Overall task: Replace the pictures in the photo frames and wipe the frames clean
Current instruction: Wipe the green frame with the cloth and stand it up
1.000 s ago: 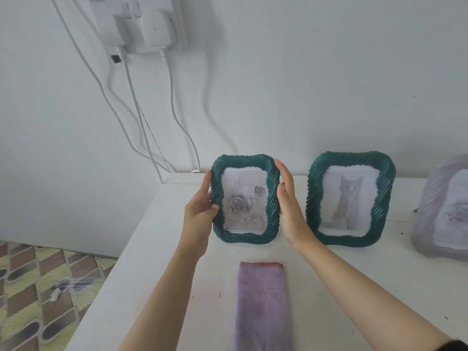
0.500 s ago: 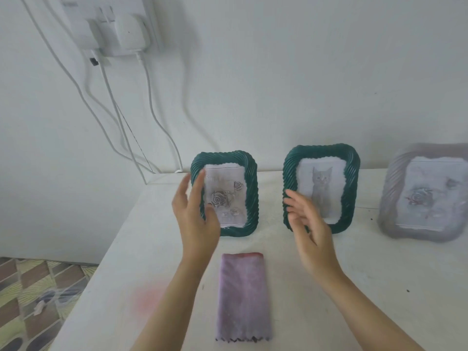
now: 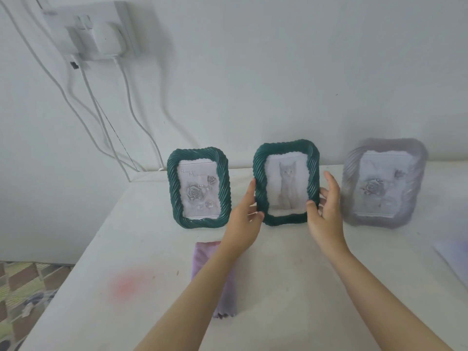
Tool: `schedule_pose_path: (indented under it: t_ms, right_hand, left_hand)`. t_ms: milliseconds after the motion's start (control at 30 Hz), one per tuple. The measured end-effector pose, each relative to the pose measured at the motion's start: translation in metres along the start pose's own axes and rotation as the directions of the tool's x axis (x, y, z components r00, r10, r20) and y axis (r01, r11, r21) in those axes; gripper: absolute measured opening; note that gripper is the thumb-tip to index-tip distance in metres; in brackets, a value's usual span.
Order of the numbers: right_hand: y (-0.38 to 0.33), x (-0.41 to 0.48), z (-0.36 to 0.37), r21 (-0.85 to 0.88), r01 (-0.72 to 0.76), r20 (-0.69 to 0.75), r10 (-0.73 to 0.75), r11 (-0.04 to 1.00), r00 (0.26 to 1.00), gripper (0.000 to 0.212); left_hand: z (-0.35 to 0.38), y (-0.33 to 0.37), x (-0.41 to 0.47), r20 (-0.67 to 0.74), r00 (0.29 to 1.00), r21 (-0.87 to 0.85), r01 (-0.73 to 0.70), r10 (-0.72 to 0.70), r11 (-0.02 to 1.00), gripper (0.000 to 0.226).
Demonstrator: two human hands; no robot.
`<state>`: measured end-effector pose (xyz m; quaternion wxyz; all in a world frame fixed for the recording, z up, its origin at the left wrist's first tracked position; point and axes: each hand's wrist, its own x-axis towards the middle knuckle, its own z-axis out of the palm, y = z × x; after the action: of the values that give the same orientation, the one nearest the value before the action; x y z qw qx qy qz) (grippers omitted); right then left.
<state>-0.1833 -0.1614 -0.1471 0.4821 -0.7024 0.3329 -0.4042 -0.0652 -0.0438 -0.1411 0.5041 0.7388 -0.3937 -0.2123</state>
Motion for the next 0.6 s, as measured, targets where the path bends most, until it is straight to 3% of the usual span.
schedule_pose_path:
  t_ms: [233,400,600]
  right_hand:
    - [-0.009,-0.014,-0.042,0.163,-0.045,0.078,0.032,0.986,0.996,0.053]
    - [-0.019,-0.022,-0.070,0.367,-0.127,0.191,0.058,0.922,0.980,0.051]
    - [-0.028,-0.035,-0.098,0.472,-0.183,0.246,0.070,0.862,0.967,0.049]
  left_hand:
    - [0.007,0.009,-0.021,-0.123,0.991,-0.069,0.039,-0.047,0.997,0.077]
    - [0.013,0.018,-0.044,-0.126,0.990,-0.238,0.032,-0.064,0.971,0.073]
    - [0.029,0.031,-0.073,-0.099,0.987,-0.353,0.085,-0.127,0.932,0.070]
